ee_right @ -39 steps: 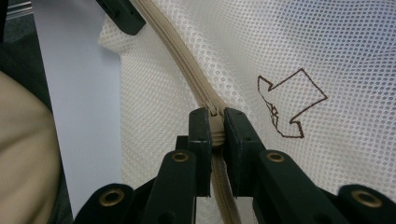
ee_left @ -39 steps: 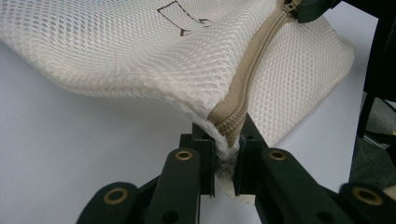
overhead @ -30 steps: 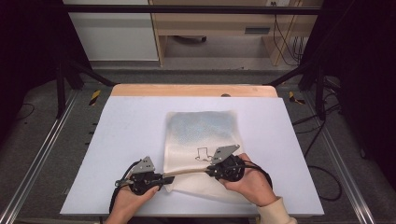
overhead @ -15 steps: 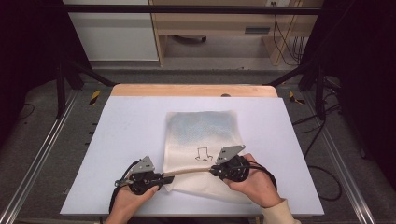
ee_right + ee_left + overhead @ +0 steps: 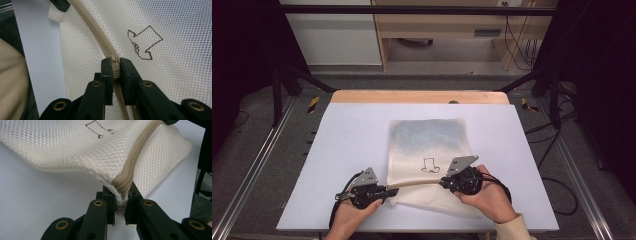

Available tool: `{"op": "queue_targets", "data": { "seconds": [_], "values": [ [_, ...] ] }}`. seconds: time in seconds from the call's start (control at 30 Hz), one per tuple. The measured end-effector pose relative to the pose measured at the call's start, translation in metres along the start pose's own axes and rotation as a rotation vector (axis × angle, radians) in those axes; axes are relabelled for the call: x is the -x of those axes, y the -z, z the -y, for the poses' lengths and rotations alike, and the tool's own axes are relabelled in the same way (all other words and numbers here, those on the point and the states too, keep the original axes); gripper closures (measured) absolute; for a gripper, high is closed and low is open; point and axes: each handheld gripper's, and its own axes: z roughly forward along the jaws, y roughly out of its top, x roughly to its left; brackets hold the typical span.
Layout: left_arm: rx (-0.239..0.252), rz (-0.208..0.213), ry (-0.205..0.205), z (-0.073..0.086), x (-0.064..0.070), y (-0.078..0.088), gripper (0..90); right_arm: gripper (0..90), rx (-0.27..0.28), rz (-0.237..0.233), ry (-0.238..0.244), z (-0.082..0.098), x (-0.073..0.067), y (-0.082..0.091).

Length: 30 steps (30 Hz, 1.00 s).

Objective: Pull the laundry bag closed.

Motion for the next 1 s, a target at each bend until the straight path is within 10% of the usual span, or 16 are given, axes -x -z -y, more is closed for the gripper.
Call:
{"op": "queue_targets", "data": {
  "seconds": [1.0],
  "values": [
    [-0.005, -0.001, -0.018, -0.0004, 0.0034, -0.0011, 81.7, 82.0, 0.0, 0.021, -0.015, 0.0082, 0.0014, 0.0062]
  ]
}}
